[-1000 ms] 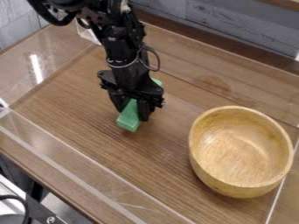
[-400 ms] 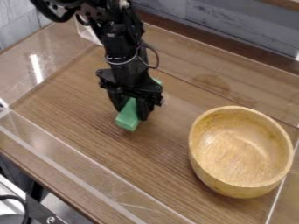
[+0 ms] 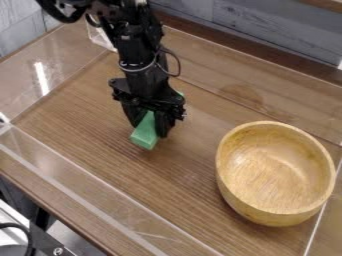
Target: Remove the green block from inside the brown bowl and put it on the table
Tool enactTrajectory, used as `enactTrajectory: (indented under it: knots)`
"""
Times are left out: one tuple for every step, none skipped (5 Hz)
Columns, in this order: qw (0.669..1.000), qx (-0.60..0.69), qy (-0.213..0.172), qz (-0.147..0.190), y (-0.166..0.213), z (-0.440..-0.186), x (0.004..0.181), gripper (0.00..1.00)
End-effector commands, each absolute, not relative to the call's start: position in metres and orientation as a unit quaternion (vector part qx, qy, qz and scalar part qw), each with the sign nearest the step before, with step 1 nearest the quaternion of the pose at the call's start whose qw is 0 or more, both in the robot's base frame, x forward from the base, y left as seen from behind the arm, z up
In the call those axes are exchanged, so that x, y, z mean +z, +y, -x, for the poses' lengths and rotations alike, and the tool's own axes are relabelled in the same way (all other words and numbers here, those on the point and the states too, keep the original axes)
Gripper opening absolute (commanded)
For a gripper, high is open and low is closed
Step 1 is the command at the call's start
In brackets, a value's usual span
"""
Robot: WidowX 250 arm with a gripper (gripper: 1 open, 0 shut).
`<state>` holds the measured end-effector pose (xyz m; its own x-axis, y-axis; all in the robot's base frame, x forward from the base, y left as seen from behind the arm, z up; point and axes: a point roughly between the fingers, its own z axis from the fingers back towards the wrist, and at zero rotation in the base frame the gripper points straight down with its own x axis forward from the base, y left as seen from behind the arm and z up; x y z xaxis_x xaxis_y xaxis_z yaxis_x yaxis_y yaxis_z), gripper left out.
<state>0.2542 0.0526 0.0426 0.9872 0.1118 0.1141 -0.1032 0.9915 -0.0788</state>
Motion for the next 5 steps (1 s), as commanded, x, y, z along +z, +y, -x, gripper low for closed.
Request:
enactTrajectory:
  knots:
    - [0.995, 0.058, -0.079, 0.034, 0.0578, -0.2641, 0.0553, 0.00]
    - [0.995, 0.057, -0.075, 0.037, 0.0574, -0.2636, 0.0574, 0.00]
    - [0.995, 0.056, -0.072, 0.039, 0.0572, -0.2635, 0.0594, 0.00]
    - [0.995, 0.057, -0.072, 0.041, 0.0613, -0.2641, 0.0586, 1.00]
    - [0.995, 0.057, -0.069, 0.043, 0.0637, -0.2638, 0.0593, 1.00]
